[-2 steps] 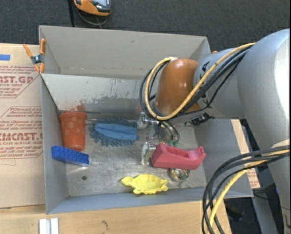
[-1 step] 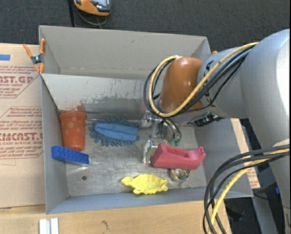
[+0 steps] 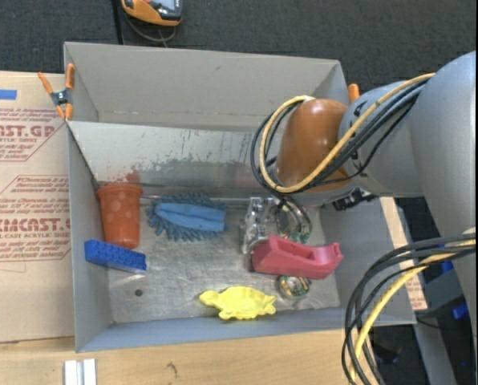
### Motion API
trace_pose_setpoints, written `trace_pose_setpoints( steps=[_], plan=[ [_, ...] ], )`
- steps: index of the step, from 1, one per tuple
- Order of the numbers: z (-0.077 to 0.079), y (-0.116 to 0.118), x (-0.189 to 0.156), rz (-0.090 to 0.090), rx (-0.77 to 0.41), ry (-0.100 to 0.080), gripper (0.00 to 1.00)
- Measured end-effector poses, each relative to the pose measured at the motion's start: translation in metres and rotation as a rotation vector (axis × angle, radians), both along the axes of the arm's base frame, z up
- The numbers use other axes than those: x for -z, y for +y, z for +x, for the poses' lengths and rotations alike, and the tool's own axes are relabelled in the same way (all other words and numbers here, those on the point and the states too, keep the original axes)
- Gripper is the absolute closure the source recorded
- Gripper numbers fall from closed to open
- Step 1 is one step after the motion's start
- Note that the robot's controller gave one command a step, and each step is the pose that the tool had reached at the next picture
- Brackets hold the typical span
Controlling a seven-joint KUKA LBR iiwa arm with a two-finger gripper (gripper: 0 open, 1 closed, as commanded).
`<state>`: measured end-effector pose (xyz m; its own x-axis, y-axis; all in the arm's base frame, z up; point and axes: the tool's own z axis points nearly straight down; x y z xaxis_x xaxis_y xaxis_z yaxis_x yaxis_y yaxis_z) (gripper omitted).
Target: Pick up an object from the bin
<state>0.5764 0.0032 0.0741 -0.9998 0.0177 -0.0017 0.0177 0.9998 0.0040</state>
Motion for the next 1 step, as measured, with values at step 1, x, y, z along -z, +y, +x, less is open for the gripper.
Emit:
trace_pose_setpoints(
  steps=[1],
  plan=[
    [0.0,0.0,0.0,0.0,0.0,0.0,1.0]
  ],
)
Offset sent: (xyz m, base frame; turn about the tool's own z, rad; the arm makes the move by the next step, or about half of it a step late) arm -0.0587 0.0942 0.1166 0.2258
